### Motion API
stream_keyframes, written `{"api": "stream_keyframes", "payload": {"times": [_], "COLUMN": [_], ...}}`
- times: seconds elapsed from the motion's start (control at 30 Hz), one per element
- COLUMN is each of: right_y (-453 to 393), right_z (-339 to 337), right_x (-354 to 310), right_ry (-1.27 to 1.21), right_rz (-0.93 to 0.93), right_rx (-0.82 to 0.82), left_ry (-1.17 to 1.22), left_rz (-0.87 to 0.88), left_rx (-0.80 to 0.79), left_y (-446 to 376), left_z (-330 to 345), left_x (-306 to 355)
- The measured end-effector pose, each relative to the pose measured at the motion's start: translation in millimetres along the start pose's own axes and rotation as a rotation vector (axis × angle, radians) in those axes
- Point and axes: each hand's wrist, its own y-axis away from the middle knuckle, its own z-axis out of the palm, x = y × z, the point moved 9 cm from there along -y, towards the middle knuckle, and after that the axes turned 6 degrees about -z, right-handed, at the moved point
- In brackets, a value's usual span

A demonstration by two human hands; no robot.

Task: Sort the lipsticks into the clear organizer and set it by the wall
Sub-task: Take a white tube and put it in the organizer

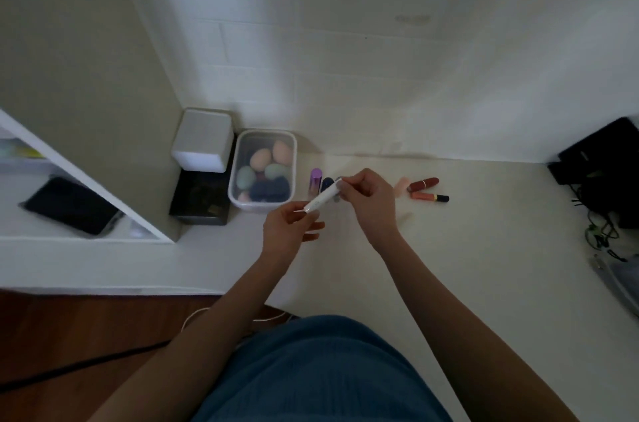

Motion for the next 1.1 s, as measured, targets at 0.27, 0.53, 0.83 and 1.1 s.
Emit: {"api": "stream_keyframes", "payload": {"times": [0.27, 0.53, 0.83, 1.1], "right_y": [-2, 1, 14, 17], "right_z": [9, 1, 49, 27], "right_x": [0, -9, -3, -9], "right_ry": [0.040, 0.209, 0.668, 0.750], "right_rz": [0.006, -0.087, -0.344, -0.414], "right_rx": [0.010, 0.077, -0.288, -0.162], "left_ry": [0.016, -0.158, -0.248, -0.477], "left_rz": [0.032, 0.026, 0.053, 0.246], "left_rx": [0.116, 0.227, 0.238, 0.237], "left_y": [-2, -5, -7, -2], "left_z": [-15, -26, -27, -1], "left_x": [1, -4, -2, 18]}}
